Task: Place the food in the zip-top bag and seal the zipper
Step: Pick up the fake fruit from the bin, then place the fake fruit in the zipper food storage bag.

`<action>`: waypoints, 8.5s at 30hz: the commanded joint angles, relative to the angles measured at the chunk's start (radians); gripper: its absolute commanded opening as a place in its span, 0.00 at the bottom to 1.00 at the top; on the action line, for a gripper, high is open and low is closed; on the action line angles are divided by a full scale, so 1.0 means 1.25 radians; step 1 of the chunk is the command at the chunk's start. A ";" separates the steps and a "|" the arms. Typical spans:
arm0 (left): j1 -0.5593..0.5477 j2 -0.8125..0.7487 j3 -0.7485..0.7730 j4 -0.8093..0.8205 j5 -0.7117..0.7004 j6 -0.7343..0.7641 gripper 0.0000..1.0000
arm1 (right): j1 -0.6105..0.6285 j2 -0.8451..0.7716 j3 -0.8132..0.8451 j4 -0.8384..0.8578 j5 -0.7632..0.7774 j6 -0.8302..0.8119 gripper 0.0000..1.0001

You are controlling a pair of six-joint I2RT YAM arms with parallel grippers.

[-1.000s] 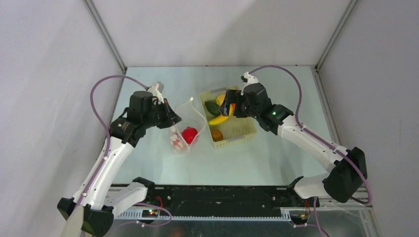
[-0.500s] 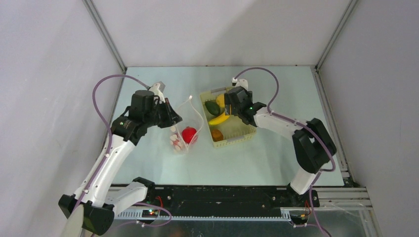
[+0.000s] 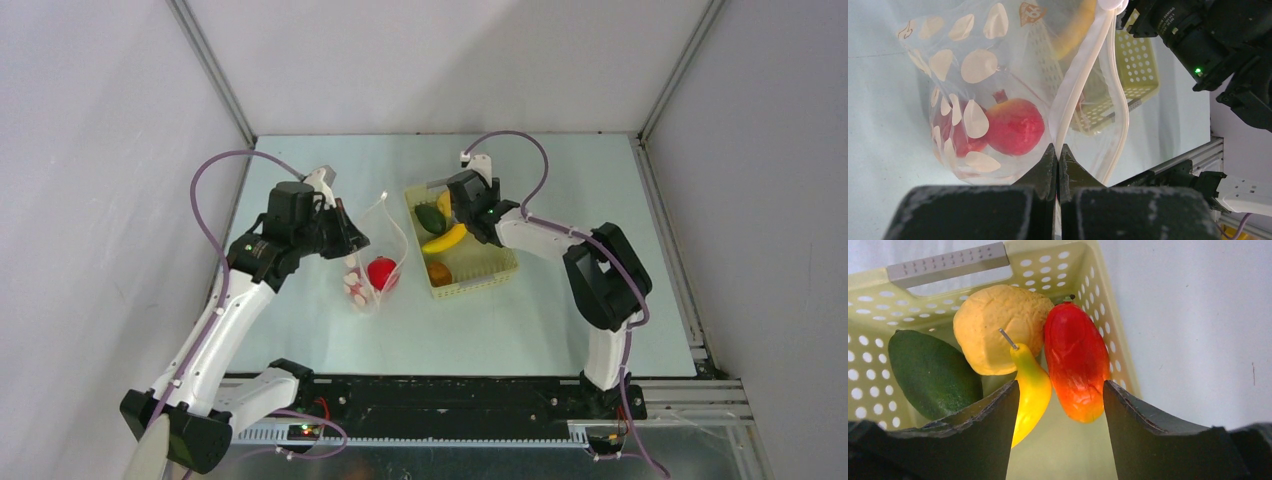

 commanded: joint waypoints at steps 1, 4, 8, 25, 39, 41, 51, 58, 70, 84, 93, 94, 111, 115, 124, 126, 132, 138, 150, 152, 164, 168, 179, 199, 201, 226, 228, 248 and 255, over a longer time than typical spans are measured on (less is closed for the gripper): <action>0.006 -0.001 0.025 0.014 0.023 0.018 0.00 | -0.007 0.033 0.050 0.023 0.059 -0.014 0.65; 0.006 -0.002 0.023 0.015 0.024 0.018 0.00 | -0.008 0.050 0.060 0.019 0.081 -0.008 0.64; 0.007 -0.001 0.023 0.016 0.026 0.019 0.00 | -0.008 0.062 0.063 0.020 0.108 0.011 0.61; 0.006 -0.003 0.022 0.018 0.035 0.020 0.00 | -0.019 0.133 0.118 -0.033 -0.023 0.028 0.58; 0.006 -0.007 0.022 0.018 0.044 0.020 0.00 | -0.011 0.066 0.092 -0.064 -0.110 0.065 0.58; 0.007 -0.007 0.022 0.019 0.044 0.020 0.00 | -0.009 0.054 0.085 -0.060 -0.125 0.071 0.58; 0.006 -0.009 0.021 0.019 0.042 0.022 0.00 | 0.010 0.066 0.074 -0.098 -0.128 0.079 0.57; 0.006 -0.009 0.022 0.019 0.043 0.021 0.00 | 0.018 0.049 0.054 -0.162 -0.152 0.052 0.53; 0.006 -0.009 0.021 0.020 0.043 0.020 0.00 | -0.004 0.053 0.049 -0.193 -0.211 0.045 0.48; 0.006 -0.009 0.021 0.019 0.042 0.021 0.00 | -0.015 0.012 0.058 -0.169 -0.242 0.046 0.16; 0.006 -0.008 0.020 0.019 0.040 0.020 0.00 | -0.009 -0.109 0.035 -0.157 -0.251 0.044 0.10; 0.007 -0.008 0.019 0.020 0.040 0.020 0.00 | -0.008 -0.131 0.025 -0.147 -0.256 0.045 0.10; 0.006 -0.005 0.015 0.023 0.041 0.014 0.00 | 0.050 -0.409 -0.090 0.046 -0.518 0.106 0.07; 0.006 -0.003 0.014 0.025 0.047 0.011 0.00 | 0.074 -0.473 -0.145 0.190 -0.562 0.150 0.06; 0.006 0.002 0.011 0.030 0.052 0.006 0.00 | 0.185 -0.473 -0.155 0.453 -0.502 0.141 0.07; 0.006 0.005 0.011 0.028 0.054 0.005 0.00 | 0.198 -0.448 -0.155 0.511 -0.513 0.157 0.07; 0.006 0.004 0.011 0.029 0.066 0.003 0.00 | 0.228 -0.356 -0.155 0.660 -0.509 0.184 0.07; 0.006 -0.002 0.009 0.032 0.071 0.003 0.00 | 0.243 -0.272 -0.162 0.761 -0.559 0.183 0.07; 0.006 -0.014 0.012 0.027 0.054 0.000 0.00 | 0.295 -0.311 -0.260 0.719 -0.439 0.091 0.07; 0.006 -0.015 0.013 0.026 0.051 0.001 0.00 | 0.298 -0.319 -0.277 0.708 -0.408 0.090 0.07; 0.006 -0.013 0.012 0.026 0.046 -0.003 0.00 | 0.313 -0.353 -0.298 0.568 -0.283 0.102 0.06; 0.006 -0.015 0.013 0.026 0.043 -0.004 0.00 | 0.324 -0.352 -0.298 0.530 -0.268 0.106 0.06; 0.007 -0.017 0.011 0.032 0.051 -0.003 0.00 | 0.336 -0.335 -0.241 0.375 -0.249 0.106 0.06; 0.007 -0.023 0.008 0.039 0.061 -0.001 0.00 | 0.427 -0.371 -0.196 0.266 -0.224 -0.060 0.07; 0.008 -0.023 0.007 0.040 0.063 -0.001 0.00 | 0.427 -0.381 -0.196 0.251 -0.231 -0.063 0.07; 0.008 -0.043 -0.008 0.077 0.123 0.008 0.00 | 0.424 -0.324 -0.154 0.175 -0.356 -0.161 0.11; 0.007 -0.043 -0.007 0.075 0.118 0.009 0.00 | 0.431 -0.329 -0.154 0.164 -0.394 -0.181 0.10; 0.007 -0.055 -0.016 0.097 0.174 0.016 0.00 | 0.323 -0.328 -0.136 0.039 -0.295 0.051 0.09; 0.006 -0.052 -0.026 0.121 0.225 0.017 0.00 | 0.319 -0.245 0.015 -0.091 -0.207 0.156 0.11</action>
